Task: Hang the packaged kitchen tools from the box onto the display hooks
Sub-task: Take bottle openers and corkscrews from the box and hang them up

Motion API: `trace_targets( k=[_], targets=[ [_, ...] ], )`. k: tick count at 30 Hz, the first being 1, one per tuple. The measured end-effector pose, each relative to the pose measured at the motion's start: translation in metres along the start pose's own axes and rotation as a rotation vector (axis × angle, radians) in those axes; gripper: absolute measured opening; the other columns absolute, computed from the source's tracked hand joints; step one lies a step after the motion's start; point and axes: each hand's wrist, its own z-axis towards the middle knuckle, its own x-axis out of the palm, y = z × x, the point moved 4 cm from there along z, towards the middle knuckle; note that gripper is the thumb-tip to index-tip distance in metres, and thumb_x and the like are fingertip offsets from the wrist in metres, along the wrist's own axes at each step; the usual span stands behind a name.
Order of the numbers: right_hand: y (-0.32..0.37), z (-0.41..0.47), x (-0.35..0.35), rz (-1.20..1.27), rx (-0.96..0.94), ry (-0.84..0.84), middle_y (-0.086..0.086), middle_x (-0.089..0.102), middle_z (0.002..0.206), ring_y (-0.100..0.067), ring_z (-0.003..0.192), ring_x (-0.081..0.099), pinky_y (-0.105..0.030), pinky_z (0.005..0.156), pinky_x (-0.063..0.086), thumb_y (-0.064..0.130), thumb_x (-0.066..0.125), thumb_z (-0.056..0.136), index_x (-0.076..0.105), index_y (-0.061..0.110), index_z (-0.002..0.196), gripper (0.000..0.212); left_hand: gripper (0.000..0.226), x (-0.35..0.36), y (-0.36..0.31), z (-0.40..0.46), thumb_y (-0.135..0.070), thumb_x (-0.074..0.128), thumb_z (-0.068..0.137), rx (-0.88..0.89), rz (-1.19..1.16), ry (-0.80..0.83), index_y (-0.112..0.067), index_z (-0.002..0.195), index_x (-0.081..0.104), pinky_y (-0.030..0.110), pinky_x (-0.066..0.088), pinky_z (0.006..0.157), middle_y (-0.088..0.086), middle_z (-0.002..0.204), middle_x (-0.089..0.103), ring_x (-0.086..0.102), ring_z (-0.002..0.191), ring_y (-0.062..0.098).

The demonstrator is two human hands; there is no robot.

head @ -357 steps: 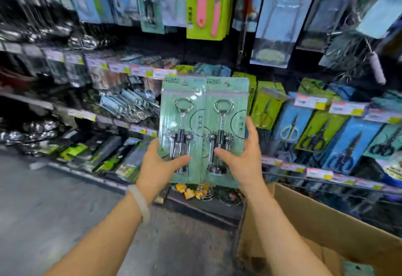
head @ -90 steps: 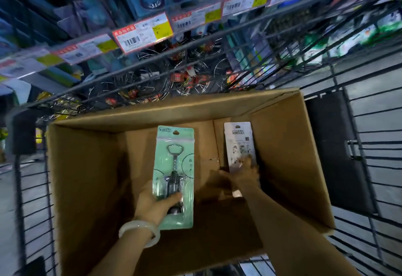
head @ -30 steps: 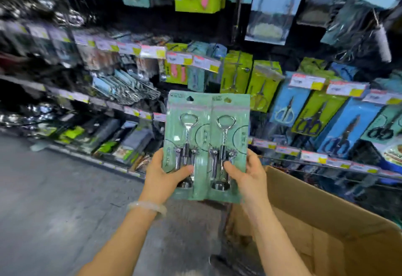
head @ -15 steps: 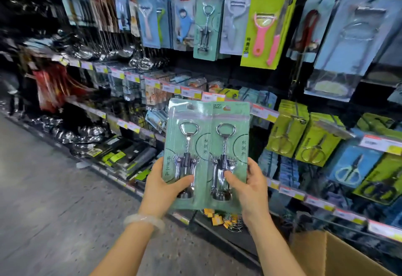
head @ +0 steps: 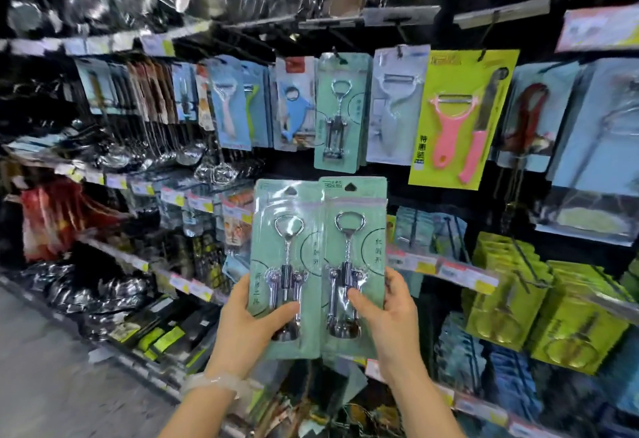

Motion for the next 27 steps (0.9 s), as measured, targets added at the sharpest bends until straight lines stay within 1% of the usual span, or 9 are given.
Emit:
trace_targets(
  k=[2, 5, 6, 9, 12, 16, 20, 24, 27],
  targets=[
    [-0.001, 0.018, 0.006, 0.005, -0.006, -0.003, 0.004, 0.062, 0.124, -0.020, 0.118, 0.057, -0.046, 0.100, 0.047, 0.013, 0.076, 0.076, 0.051, 0.026, 0.126, 0.057, 0.059, 0.001, -0.001, 0.020, -0.013, 0.082, 0.069, 0.004, -0.019, 0.002, -0.021, 0.121, 0.054, 0.039, 0.051, 0.092, -0.001, 0.109, 0.069, 0.065, 0.098, 0.016],
    [0.001, 0.042, 0.014, 0.014, -0.038, 0.002, 0.015, 0.058, 0.124, 0.002, 0.113, 0.055, -0.022, 0.095, 0.047, 0.007, 0.073, 0.079, 0.052, 0.030, 0.118, 0.050, 0.060, 0.002, -0.001, 0.046, -0.013, 0.082, 0.069, 0.016, -0.033, 0.014, -0.023, 0.121, 0.054, 0.036, 0.049, 0.092, -0.004, 0.109, 0.067, 0.063, 0.101, 0.016],
    [0.002, 0.049, 0.016, 0.016, -0.046, 0.002, 0.013, 0.059, 0.123, 0.000, 0.111, 0.057, -0.021, 0.094, 0.046, 0.004, 0.071, 0.080, 0.053, 0.031, 0.114, 0.047, 0.062, 0.003, -0.002, 0.054, -0.015, 0.083, 0.069, 0.022, -0.041, 0.022, -0.024, 0.123, 0.053, 0.036, 0.048, 0.094, -0.004, 0.111, 0.066, 0.062, 0.103, 0.016],
    [0.005, 0.068, 0.022, 0.004, -0.067, -0.030, -0.001, 0.065, 0.118, -0.020, 0.108, 0.062, -0.041, 0.096, 0.050, 0.000, 0.070, 0.079, 0.054, 0.032, 0.110, 0.047, 0.058, 0.005, -0.006, 0.075, -0.014, 0.082, 0.070, 0.053, -0.060, 0.033, -0.029, 0.118, 0.054, 0.034, 0.048, 0.093, -0.007, 0.109, 0.065, 0.061, 0.101, 0.013],
    [0.007, 0.085, 0.027, -0.005, -0.088, -0.069, 0.001, 0.067, 0.114, -0.019, 0.106, 0.063, -0.042, 0.094, 0.051, -0.002, 0.069, 0.079, 0.055, 0.027, 0.114, 0.048, 0.053, 0.006, -0.007, 0.098, -0.013, 0.083, 0.069, 0.053, -0.078, 0.051, -0.032, 0.111, 0.055, 0.030, 0.048, 0.088, -0.008, 0.107, 0.066, 0.062, 0.101, 0.011],
    [0.014, 0.108, 0.039, -0.010, -0.134, -0.106, 0.002, 0.066, 0.119, -0.017, 0.110, 0.062, -0.041, 0.096, 0.049, 0.002, 0.071, 0.080, 0.055, 0.021, 0.122, 0.049, 0.106, 0.006, -0.013, 0.134, -0.055, 0.088, 0.046, 0.022, -0.030, 0.102, -0.026, 0.137, 0.042, 0.048, 0.042, 0.104, -0.002, 0.134, 0.055, 0.052, 0.123, 0.022],
    [0.025, 0.131, 0.057, 0.005, -0.188, -0.160, 0.006, 0.071, 0.106, -0.013, 0.101, 0.066, -0.031, 0.086, 0.052, -0.005, 0.068, 0.079, 0.057, 0.024, 0.114, 0.046, 0.119, 0.000, -0.027, 0.172, -0.070, 0.083, 0.035, 0.061, -0.047, 0.147, -0.030, 0.138, 0.039, 0.050, 0.042, 0.104, -0.002, 0.137, 0.053, 0.051, 0.125, 0.022],
    [0.039, 0.153, 0.075, -0.015, -0.247, -0.190, 0.002, 0.072, 0.103, -0.016, 0.097, 0.067, -0.036, 0.086, 0.052, -0.006, 0.068, 0.079, 0.057, 0.024, 0.110, 0.044, 0.062, -0.006, -0.046, 0.202, -0.026, 0.086, 0.063, 0.136, -0.127, 0.185, -0.033, 0.116, 0.055, 0.041, 0.050, 0.093, -0.007, 0.114, 0.067, 0.063, 0.105, 0.015],
    [0.050, 0.164, 0.086, -0.038, -0.295, -0.203, 0.002, 0.071, 0.104, -0.018, 0.098, 0.066, -0.036, 0.087, 0.053, -0.004, 0.071, 0.077, 0.057, 0.022, 0.112, 0.046, 0.049, -0.011, -0.053, 0.221, -0.012, 0.083, 0.068, 0.198, -0.133, 0.196, -0.037, 0.101, 0.057, 0.033, 0.051, 0.083, -0.008, 0.101, 0.070, 0.066, 0.095, 0.013]
  ],
)
